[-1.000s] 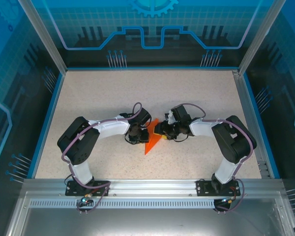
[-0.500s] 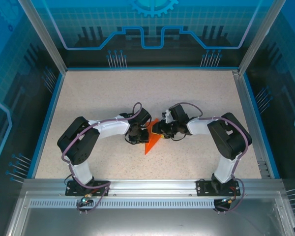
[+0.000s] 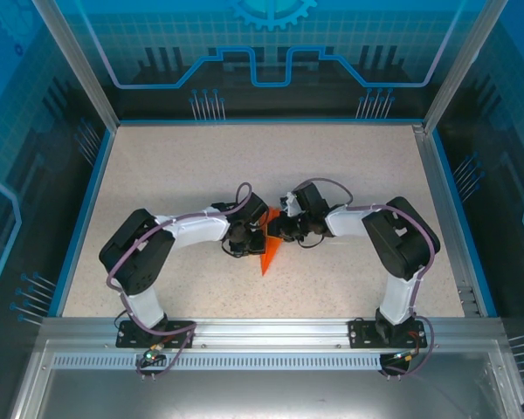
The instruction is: Fold a paper plane with a square sheet of paper (pick it up from the middle)
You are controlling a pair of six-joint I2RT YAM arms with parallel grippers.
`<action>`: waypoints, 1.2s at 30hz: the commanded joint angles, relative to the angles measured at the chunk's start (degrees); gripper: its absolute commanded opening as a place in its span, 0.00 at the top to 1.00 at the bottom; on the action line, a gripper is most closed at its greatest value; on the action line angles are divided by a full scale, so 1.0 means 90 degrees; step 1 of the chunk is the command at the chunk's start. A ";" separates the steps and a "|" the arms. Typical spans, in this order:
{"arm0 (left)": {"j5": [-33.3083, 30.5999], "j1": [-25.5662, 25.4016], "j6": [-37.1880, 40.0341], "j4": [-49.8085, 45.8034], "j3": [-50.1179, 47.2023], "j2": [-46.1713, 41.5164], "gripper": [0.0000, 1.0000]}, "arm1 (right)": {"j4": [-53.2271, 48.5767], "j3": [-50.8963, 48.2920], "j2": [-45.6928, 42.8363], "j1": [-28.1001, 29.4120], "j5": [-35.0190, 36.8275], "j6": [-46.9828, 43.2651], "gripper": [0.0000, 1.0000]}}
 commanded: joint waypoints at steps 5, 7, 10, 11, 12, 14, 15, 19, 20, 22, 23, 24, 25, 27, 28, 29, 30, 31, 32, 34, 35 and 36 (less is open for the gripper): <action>-0.0579 -0.0046 -0.0535 0.0496 -0.0810 -0.1366 0.69 | -0.1556 0.0613 -0.0447 0.0103 0.0494 -0.1025 0.95; -0.0892 -0.0037 -0.0635 0.0510 -0.1016 -0.1882 0.68 | -0.2245 0.0851 -0.0646 0.0103 0.0845 -0.1410 0.95; -0.1421 0.0024 -0.0808 0.0335 -0.1323 -0.2609 0.64 | -0.3345 0.1242 -0.1006 0.0108 0.1535 -0.1970 0.96; -0.1552 0.0068 -0.0867 0.0260 -0.1407 -0.2799 0.62 | -0.3680 0.1372 -0.1096 0.0121 0.1774 -0.2137 0.95; -0.1702 0.0132 -0.0942 0.0175 -0.1509 -0.3026 0.61 | -0.4091 0.1542 -0.1196 0.0147 0.2091 -0.2289 0.94; -0.1919 0.0255 -0.1075 0.0044 -0.1714 -0.3447 0.60 | -0.5015 0.1968 -0.1250 0.0249 0.3152 -0.2552 0.93; -0.2025 0.0318 -0.1143 -0.0009 -0.1826 -0.3650 0.59 | -0.5532 0.2234 -0.1196 0.0341 0.3790 -0.2657 0.93; -0.2397 0.0512 -0.1393 -0.0226 -0.2184 -0.4345 0.55 | -0.7237 0.3209 -0.0660 0.0860 0.6237 -0.2603 0.93; -0.2464 0.0541 -0.1461 -0.0273 -0.2242 -0.4468 0.54 | -0.7591 0.3382 -0.0493 0.0977 0.6679 -0.2465 0.93; -0.2627 0.0579 -0.1592 -0.0382 -0.2377 -0.4746 0.52 | -0.8075 0.3700 -0.0123 0.1203 0.7295 -0.2221 0.93; -0.2713 0.0576 -0.1664 -0.0440 -0.2412 -0.4846 0.49 | -0.8172 0.3792 0.0073 0.1287 0.7406 -0.2148 0.93; -0.2831 0.0578 -0.1745 -0.0523 -0.2456 -0.4960 0.48 | -0.8296 0.3920 0.0268 0.1404 0.7534 -0.2015 0.93; -0.2943 0.0577 -0.1818 -0.0611 -0.2492 -0.5068 0.47 | -0.8376 0.4039 0.0474 0.1509 0.7586 -0.1896 0.93; -0.3091 0.0591 -0.1876 -0.0746 -0.2528 -0.5219 0.45 | -0.8518 0.4306 0.0873 0.1706 0.7588 -0.1731 0.91; -0.3156 0.0591 -0.1918 -0.0829 -0.2538 -0.5292 0.45 | -0.8586 0.4457 0.1103 0.1793 0.7552 -0.1649 0.91; -0.3199 0.0591 -0.1934 -0.0865 -0.2556 -0.5342 0.44 | -0.8642 0.4613 0.1303 0.1886 0.7531 -0.1568 0.92; -0.3229 0.0603 -0.1948 -0.0884 -0.2584 -0.5407 0.43 | -0.8715 0.4793 0.1535 0.1978 0.7486 -0.1485 0.92; -0.3235 0.0598 -0.1954 -0.0906 -0.2606 -0.5465 0.43 | -0.8818 0.5006 0.1756 0.2078 0.7444 -0.1386 0.92; -0.3235 0.0601 -0.1958 -0.0917 -0.2632 -0.5505 0.42 | -0.8902 0.5184 0.1964 0.2165 0.7442 -0.1307 0.92; -0.3230 0.0603 -0.1987 -0.0937 -0.2673 -0.5585 0.42 | -0.9035 0.5580 0.2355 0.2349 0.7305 -0.1194 0.91; -0.3224 0.0603 -0.1990 -0.0941 -0.2710 -0.5617 0.42 | -0.9069 0.5725 0.2492 0.2407 0.7191 -0.1143 0.89; -0.3206 0.0608 -0.2021 -0.0928 -0.2740 -0.5647 0.42 | -0.9035 0.5864 0.2623 0.2469 0.7028 -0.1136 0.88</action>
